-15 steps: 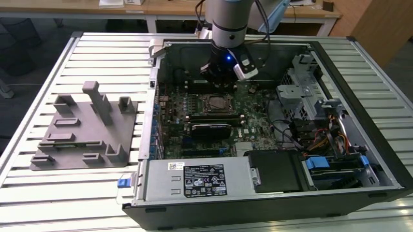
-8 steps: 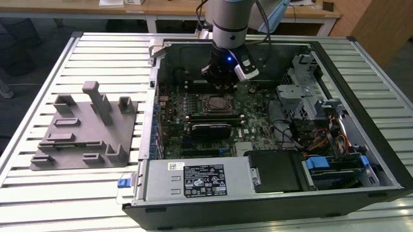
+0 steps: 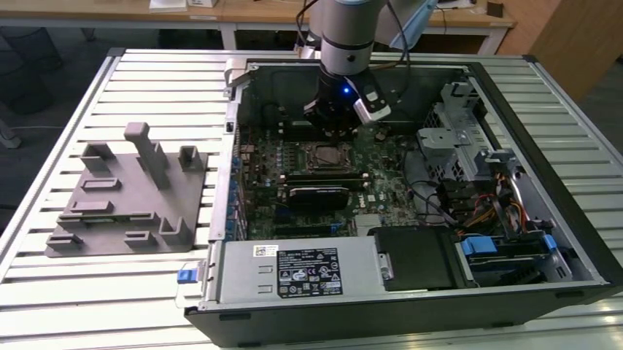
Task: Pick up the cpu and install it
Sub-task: 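Install the first cpu locking lever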
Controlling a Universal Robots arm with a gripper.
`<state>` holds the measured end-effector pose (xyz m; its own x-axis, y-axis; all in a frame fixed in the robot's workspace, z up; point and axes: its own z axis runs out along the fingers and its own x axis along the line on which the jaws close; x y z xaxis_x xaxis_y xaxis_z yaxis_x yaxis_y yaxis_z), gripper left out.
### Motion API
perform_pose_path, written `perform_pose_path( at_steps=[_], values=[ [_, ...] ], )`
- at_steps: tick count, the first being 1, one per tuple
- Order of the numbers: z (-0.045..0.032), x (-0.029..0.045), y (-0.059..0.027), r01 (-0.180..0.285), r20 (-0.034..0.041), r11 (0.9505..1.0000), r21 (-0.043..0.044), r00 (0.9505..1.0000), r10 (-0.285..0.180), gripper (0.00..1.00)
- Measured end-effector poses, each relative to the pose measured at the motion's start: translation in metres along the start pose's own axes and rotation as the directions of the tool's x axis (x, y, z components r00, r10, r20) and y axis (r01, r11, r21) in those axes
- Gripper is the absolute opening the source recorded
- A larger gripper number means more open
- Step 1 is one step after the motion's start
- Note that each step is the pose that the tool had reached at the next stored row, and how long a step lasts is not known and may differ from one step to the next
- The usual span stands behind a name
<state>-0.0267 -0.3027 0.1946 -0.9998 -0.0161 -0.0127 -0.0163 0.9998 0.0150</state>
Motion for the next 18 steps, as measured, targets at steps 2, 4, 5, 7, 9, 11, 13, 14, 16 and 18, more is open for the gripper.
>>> perform_pose_path(
  at_steps=[2,4,5,7,9,11,13,14,16,18],
  values=[
    [0.0002,-0.0001,0.0001,0.002,0.0004,0.9999,-0.0110,1.0000,-0.002,0.11],
    [-0.0004,0.0003,-0.0006,0.003,-0.0004,0.9998,-0.0187,1.0000,-0.003,0.11],
    [-0.0003,0.0003,-0.0004,0.004,-0.0006,0.9998,-0.0218,1.0000,-0.004,0.11],
    [-0.0003,0.0002,-0.0004,0.005,-0.0004,0.9996,-0.0287,1.0000,-0.005,0.11],
    [-0.0004,0.0003,-0.0005,0.006,-0.0004,0.9994,-0.0349,1.0000,-0.006,0.11],
    [-0.0006,0.0004,-0.0006,0.007,-0.0006,0.9992,-0.0388,1.0000,-0.007,0.11],
    [-0.0007,0.0004,-0.0007,0.008,-0.0007,0.9991,-0.0426,1.0000,-0.008,0.11],
    [-0.0011,0.0006,-0.0011,0.008,-0.0012,0.9990,-0.0436,1.0000,-0.008,0.11],
    [-0.0015,0.0004,-0.0007,0.008,-0.0008,0.9990,-0.0448,1.0000,-0.009,0.11],
    [-0.0014,-0.0002,0.0004,0.009,0.0009,0.9988,-0.0484,1.0000,-0.009,0.11]
  ],
)
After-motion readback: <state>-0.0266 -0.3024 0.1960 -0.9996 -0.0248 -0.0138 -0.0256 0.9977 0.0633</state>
